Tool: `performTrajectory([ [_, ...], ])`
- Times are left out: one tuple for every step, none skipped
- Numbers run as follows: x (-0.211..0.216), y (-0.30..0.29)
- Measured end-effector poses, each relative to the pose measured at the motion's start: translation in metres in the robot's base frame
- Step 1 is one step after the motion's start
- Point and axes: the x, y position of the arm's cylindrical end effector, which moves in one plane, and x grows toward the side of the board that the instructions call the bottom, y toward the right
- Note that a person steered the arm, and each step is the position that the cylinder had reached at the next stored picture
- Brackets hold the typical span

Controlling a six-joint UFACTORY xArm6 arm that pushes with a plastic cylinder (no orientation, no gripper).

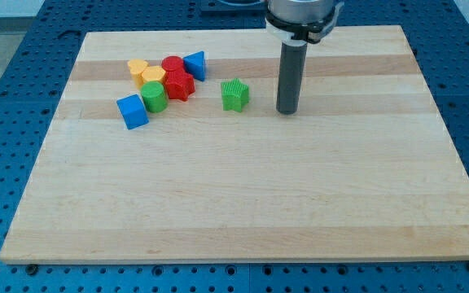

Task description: Push the green star closer to the red star and blue triangle

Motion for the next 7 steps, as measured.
performTrajectory([
  [0.0, -0.023],
  [-0.003, -0.044],
  [-0.007, -0.059],
  [-0.01, -0.07],
  [-0.01, -0.083],
  [-0.01, -0.094],
  [-0.01, -0.099],
])
